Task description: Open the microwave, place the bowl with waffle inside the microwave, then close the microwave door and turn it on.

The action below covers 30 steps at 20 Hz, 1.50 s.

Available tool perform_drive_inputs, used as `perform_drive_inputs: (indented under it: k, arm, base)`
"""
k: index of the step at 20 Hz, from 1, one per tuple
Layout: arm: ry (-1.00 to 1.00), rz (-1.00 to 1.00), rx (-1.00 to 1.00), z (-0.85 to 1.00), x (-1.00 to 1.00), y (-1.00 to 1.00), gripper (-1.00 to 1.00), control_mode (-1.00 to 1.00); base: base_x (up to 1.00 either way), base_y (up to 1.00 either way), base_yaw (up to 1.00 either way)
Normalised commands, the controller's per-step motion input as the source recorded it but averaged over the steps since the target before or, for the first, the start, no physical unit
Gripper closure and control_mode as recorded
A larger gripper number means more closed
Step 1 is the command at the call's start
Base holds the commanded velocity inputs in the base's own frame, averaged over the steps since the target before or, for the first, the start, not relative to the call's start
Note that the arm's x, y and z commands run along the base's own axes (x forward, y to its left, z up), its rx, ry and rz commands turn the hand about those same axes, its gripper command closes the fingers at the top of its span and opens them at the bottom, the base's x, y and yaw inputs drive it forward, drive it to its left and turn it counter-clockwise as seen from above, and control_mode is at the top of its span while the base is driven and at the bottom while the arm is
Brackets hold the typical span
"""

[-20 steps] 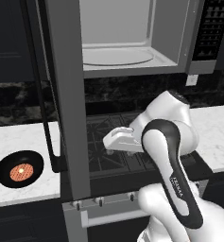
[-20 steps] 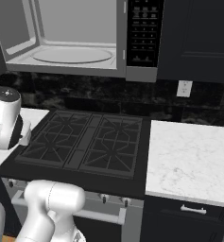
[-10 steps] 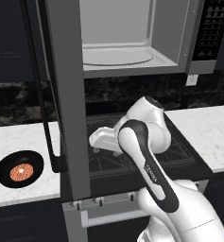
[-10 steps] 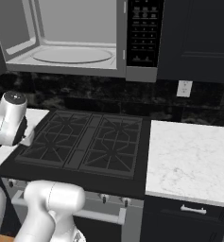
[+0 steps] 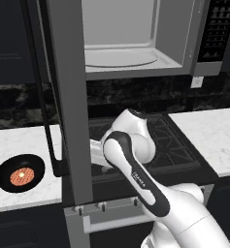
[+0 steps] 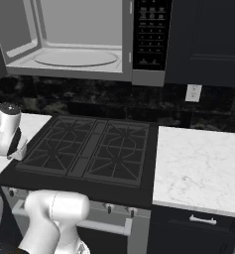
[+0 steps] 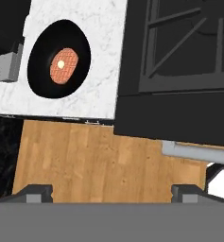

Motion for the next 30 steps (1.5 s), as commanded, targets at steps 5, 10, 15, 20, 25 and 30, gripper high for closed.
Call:
perform_drive_inputs:
  k: [5, 10, 15, 20, 25, 30]
  arm:
    - [0.0, -0.01, 0.0, -0.27, 0.19, 0.48, -1.0, -1.0]
    - [0.0, -0.01, 0.0, -0.09, 0.33, 0.45, -1.0, -1.0]
    - [0.04, 0.0, 0.0, -0.12, 0.28, 0.5, -1.0, -1.0]
    - [0.02, 0.0, 0.0, -0.08, 0.27, 0.27, -1.0, -1.0]
    - [0.0, 0.0, 0.0, -0.06, 0.22, 0.1, -1.0, -1.0]
    - [0.0, 0.0, 0.0, -0.05, 0.29, 0.05, -1.0, -1.0]
  base:
    - [0.0, 0.0, 0.0]
    - [0.0, 0.0, 0.0]
    - [0.0, 0.0, 0.0]
    - [0.0, 0.0, 0.0]
    - [0.0, 0.0, 0.0]
    - [0.0, 0.0, 0.0]
